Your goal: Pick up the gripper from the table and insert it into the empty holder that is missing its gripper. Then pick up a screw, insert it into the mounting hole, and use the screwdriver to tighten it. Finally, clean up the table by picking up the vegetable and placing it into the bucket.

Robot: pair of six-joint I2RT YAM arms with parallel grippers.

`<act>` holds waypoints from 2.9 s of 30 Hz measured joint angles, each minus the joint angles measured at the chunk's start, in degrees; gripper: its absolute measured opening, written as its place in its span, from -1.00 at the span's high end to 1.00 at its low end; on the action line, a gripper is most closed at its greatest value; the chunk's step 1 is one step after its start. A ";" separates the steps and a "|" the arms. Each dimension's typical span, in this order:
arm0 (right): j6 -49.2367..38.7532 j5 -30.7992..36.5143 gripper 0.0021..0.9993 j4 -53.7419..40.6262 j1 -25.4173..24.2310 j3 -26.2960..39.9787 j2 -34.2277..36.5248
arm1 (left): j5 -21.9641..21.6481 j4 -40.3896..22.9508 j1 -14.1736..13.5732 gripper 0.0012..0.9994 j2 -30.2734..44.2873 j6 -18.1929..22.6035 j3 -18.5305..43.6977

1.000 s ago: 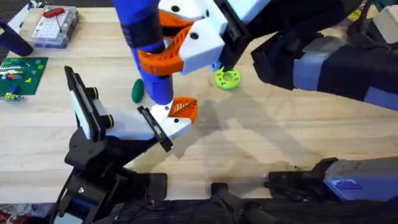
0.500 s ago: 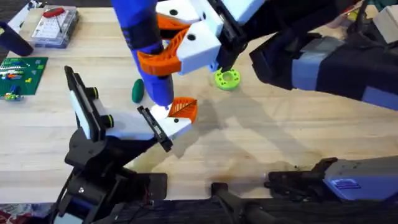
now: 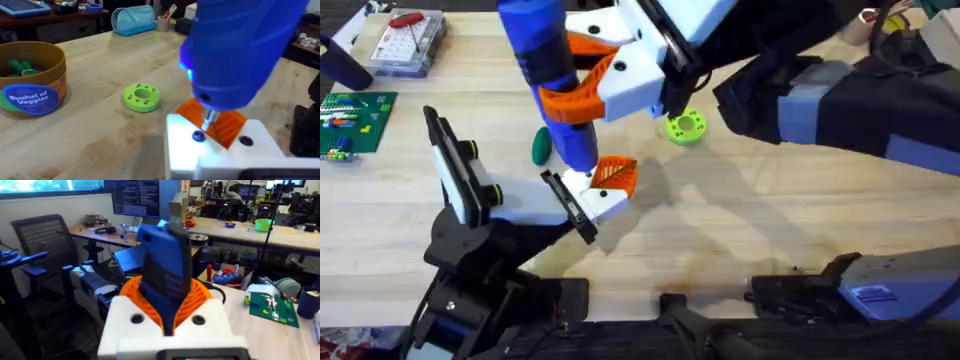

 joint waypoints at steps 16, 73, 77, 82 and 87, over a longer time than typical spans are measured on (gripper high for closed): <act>-0.04 0.00 0.90 0.00 0.33 0.00 0.00 | 0.00 0.02 0.00 0.97 0.00 -0.01 0.00; -2.37 0.00 0.90 0.00 0.15 -1.07 0.00 | 0.00 0.01 0.00 0.97 0.00 -0.01 0.00; -2.37 0.00 0.90 0.00 0.15 -1.07 0.00 | 0.00 0.01 0.00 0.97 0.00 -0.01 0.00; -2.37 0.00 0.90 0.00 0.15 -1.07 0.00 | 0.00 0.00 0.00 0.97 0.00 -0.02 0.00; -2.37 0.00 0.90 0.00 0.15 -1.07 0.00 | 0.00 0.00 0.00 0.97 0.00 0.00 0.00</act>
